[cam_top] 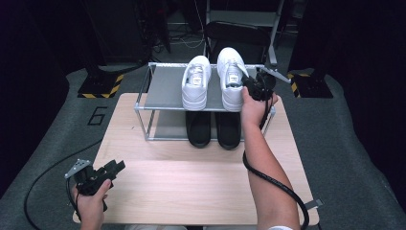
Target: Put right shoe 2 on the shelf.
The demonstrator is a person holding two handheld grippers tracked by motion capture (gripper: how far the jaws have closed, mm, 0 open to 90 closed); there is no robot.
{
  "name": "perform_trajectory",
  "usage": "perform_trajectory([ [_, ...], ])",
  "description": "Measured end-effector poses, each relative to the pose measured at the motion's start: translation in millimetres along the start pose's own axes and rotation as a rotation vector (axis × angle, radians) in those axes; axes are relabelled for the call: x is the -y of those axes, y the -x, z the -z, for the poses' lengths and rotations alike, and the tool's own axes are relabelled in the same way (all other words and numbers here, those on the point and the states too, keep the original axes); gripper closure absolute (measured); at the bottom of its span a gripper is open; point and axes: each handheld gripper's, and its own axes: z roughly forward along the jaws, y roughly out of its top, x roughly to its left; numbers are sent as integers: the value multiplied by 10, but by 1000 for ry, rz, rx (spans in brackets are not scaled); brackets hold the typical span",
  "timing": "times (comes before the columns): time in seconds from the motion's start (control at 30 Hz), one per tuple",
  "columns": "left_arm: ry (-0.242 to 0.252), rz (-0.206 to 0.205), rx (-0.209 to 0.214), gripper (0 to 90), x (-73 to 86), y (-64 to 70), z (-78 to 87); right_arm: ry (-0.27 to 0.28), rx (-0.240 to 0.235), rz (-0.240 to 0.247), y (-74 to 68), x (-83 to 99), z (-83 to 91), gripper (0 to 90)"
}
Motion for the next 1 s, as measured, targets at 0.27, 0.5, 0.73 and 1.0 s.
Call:
perform_trajectory([
  [0.27,6,2,-6,513,-11,-32,14,-32,8,-32,39,-21,-36,769],
  [0.5,22,5,-15,513,-45,-71,50,-49,10,-46,55,-37,-72,751],
  [0.73,24,12,-20,513,-38,-85,47,-69,5,-57,76,-55,-101,722],
  [1.0,20,15,-21,512,-31,-77,41,-45,-32,-71,113,-62,-79,614],
])
